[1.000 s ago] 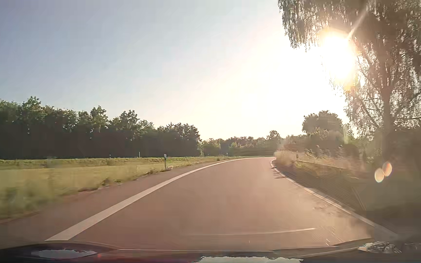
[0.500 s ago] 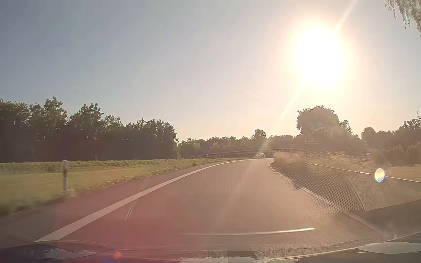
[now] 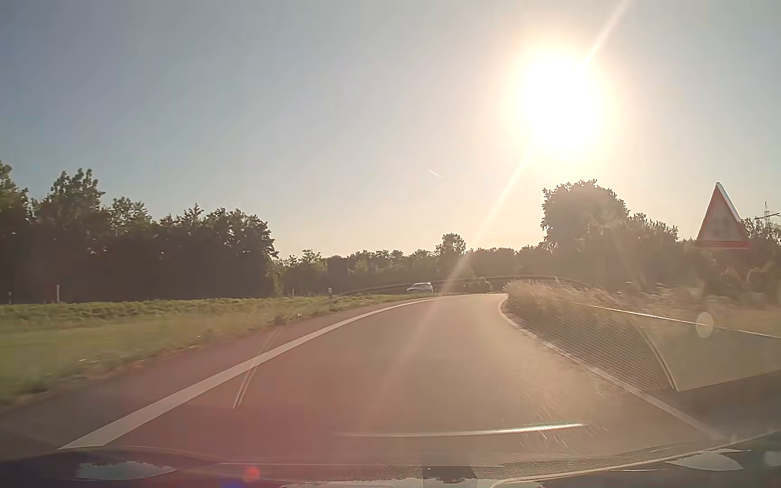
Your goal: Follow the waypoints while adhering to traffic rules and regulations
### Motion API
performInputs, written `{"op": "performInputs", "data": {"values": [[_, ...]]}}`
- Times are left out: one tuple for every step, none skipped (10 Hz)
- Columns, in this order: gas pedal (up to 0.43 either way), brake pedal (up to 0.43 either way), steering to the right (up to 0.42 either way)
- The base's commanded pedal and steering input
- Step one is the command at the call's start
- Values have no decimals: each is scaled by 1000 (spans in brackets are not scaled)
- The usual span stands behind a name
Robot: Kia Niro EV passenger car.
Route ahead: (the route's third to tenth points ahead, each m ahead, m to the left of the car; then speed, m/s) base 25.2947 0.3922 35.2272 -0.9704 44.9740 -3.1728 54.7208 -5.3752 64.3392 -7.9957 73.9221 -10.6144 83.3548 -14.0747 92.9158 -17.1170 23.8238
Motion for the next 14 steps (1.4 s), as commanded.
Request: {"op": "performInputs", "data": {"values": [[209, 0, 35], [209, 0, 35], [220, 0, 35], [228, 0, 35], [228, 0, 35], [228, 0, 35], [228, 0, 34], [228, 0, 34], [228, 0, 34], [228, 0, 34], [228, 0, 34], [228, 0, 33], [228, 0, 33], [228, 0, 33]]}}
